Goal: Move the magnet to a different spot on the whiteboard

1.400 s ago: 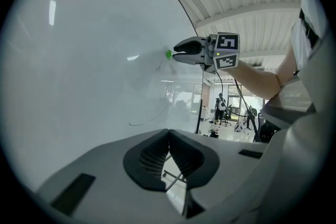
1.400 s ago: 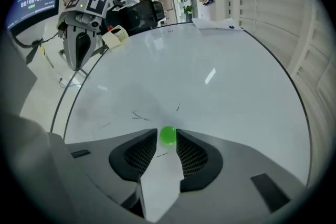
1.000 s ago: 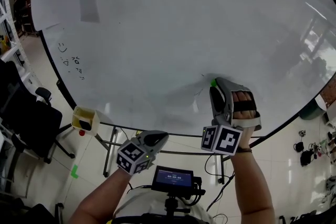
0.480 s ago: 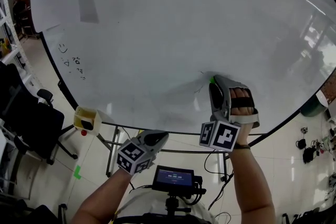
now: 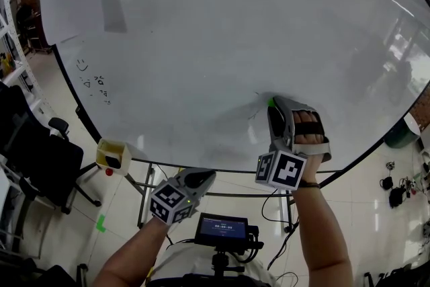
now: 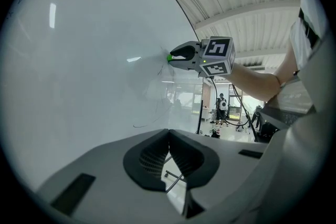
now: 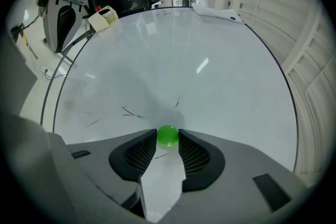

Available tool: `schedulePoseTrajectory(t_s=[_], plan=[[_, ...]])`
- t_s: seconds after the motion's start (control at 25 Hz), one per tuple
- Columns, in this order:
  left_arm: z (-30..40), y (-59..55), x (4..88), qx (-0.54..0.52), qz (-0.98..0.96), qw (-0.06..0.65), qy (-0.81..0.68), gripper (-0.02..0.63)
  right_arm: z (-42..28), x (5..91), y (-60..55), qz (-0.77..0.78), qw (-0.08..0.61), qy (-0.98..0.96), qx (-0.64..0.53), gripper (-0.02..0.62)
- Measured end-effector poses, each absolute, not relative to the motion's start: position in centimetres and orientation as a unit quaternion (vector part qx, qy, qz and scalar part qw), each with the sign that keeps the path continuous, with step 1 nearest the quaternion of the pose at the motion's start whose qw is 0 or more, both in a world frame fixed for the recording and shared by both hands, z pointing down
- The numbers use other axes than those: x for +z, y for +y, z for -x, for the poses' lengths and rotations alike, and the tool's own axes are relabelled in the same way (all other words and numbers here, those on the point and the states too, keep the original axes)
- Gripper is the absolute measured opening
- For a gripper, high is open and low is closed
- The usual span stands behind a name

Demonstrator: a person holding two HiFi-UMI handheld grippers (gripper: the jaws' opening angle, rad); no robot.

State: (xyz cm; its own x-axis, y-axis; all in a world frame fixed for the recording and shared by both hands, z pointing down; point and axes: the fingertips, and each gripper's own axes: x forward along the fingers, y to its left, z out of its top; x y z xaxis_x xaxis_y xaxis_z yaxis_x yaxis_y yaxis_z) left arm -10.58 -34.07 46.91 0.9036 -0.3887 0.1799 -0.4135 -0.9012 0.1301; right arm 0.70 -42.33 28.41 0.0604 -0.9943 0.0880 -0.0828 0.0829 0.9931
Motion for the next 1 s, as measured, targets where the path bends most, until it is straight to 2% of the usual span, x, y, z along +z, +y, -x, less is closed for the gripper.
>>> schedulePoseTrajectory(t_s=[0.6, 1.0], plan=[[10.9, -33.9, 47.3, 0.078, -0.972, 0.085, -0.206, 0.034, -1.7, 28.0, -42.8, -0.514, 0.532, -0.495, -0.456, 0.146], [11.1, -33.8, 47.4, 0.081, -0.971, 0.084, -0.209, 0.034, -0.7, 27.9, -42.0, -0.515, 0.518, -0.523, -0.439, 0.146]])
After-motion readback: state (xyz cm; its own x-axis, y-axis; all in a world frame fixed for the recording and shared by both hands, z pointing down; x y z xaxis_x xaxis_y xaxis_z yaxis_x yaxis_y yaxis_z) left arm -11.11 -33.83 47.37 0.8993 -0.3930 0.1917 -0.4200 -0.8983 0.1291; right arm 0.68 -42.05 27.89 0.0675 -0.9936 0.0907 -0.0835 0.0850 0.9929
